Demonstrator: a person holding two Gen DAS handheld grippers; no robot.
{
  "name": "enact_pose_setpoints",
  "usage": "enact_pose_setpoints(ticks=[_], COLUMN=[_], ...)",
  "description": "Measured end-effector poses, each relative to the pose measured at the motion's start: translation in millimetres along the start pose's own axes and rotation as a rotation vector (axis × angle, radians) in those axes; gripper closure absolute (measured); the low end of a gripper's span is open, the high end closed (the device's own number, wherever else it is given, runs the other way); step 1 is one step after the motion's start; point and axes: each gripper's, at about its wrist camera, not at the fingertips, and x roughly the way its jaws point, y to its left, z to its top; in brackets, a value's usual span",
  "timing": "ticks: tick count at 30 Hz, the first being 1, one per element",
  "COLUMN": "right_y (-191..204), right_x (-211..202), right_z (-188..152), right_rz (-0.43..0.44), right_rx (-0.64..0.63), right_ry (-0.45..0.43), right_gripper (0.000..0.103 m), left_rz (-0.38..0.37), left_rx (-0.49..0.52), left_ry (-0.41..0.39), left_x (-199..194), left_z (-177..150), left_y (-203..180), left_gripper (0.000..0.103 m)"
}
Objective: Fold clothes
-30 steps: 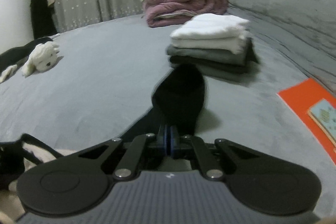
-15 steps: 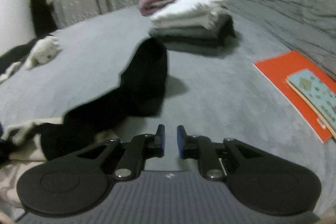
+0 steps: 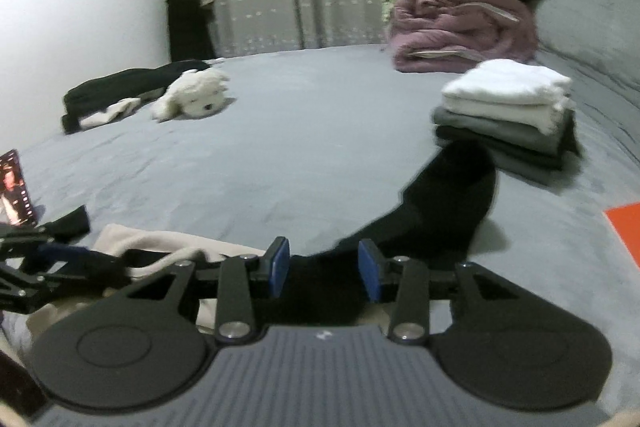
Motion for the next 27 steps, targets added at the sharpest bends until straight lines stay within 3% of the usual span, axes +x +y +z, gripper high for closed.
enact_pose_setpoints(ticks=[6,7,8,10,11,15,18,23,27], right_y=[13.1,14.3,15.4,16.4,16.7,14.6,12.2,13.7,20.0], right_x=[14.2,15.9,17.1,18.0,17.3,9.3,6.2,5.5,6.8], right_z=[1.0,0.4,-0.2,-0.7,-0.9,-2.0,-2.0,-1.8,-1.5], right_rz=[0.018,0.018,0.020,0.026,0.031,0.060,0.085,0.126,0.178], right_rx=[-0.024,-0.026,-0.027,-0.031,-0.034,-0.044,-0.048,-0.079,-0.139], right_ry=[0.031,0.037,0.041,0.045,0.044,0.025,0.019,0.028,0.053], right_gripper=[0.060,0.060,0.060,0.060,0.060,0.060,0.060,0.060,0.060], left_rz=[0.031,0.038,0.039,0.035,0.031,-0.019,-0.062,-0.127,-0.132], left_rx=[0.046,0.038,0.028,0.014,0.029,0.097,0.135,0.198,0.243], left_ry=[0.044,0.041,0.035,0.013,-0.010,-0.083,-0.079,0.004,0.102], left_x=[23.6,26.9,28.0,25.8,20.2,-10.7,-30.5,-43.7,-34.3], left_z=[-1.7,-1.9,-1.4,0.1,0.9,3.6,-3.2,-23.2,-41.9], left_y=[-5.1,-4.7,-3.6,-2.8,-4.6,-12.3,-17.4,-25.4,-28.0], left_gripper=[0.045,0.057,0.077,0.092,0.095,0.095,0.095,0.096,0.097])
